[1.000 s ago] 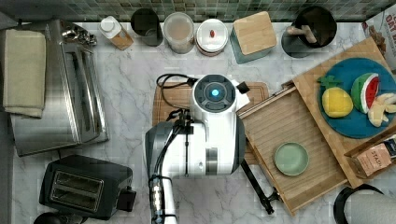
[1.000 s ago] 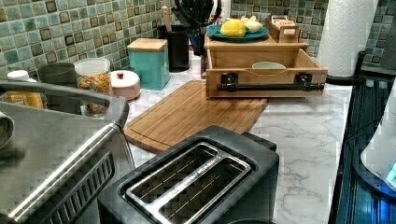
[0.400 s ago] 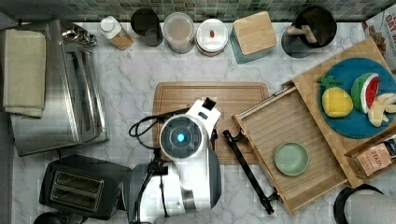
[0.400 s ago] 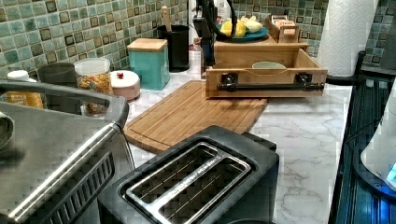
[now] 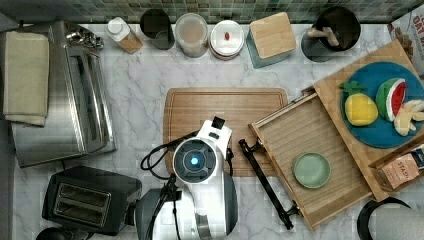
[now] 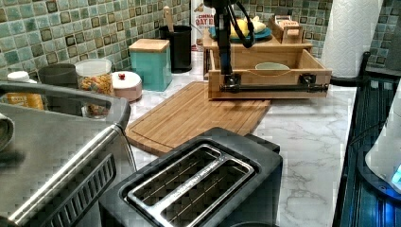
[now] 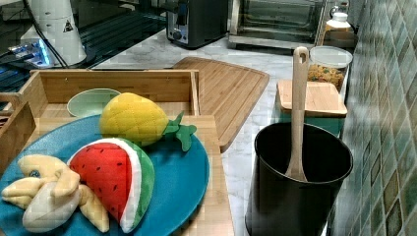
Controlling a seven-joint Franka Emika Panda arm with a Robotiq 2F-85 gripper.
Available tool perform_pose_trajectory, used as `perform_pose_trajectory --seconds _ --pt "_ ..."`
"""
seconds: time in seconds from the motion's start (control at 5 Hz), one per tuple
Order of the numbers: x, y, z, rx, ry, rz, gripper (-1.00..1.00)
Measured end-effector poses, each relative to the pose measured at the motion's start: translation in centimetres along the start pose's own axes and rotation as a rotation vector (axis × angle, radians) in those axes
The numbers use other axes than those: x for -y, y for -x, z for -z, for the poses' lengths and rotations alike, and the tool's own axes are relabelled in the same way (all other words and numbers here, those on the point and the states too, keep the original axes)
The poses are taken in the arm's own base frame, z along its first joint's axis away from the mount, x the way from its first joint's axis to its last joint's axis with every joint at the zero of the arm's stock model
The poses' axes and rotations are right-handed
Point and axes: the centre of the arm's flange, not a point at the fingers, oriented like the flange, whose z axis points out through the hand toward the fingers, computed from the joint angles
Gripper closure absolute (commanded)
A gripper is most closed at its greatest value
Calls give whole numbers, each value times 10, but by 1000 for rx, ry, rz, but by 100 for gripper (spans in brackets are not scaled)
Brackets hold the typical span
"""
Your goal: Close the drawer.
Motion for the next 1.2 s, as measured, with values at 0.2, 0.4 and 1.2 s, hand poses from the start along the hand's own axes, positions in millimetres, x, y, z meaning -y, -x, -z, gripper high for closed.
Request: perform_pose_trajectory --seconds 0.2,0.4,1.2 --pt "-1 4 -13 5 56 40 100" --pt "-2 12 -32 2 84 122 100" --pt "-64 120 -132 149 -3 105 100"
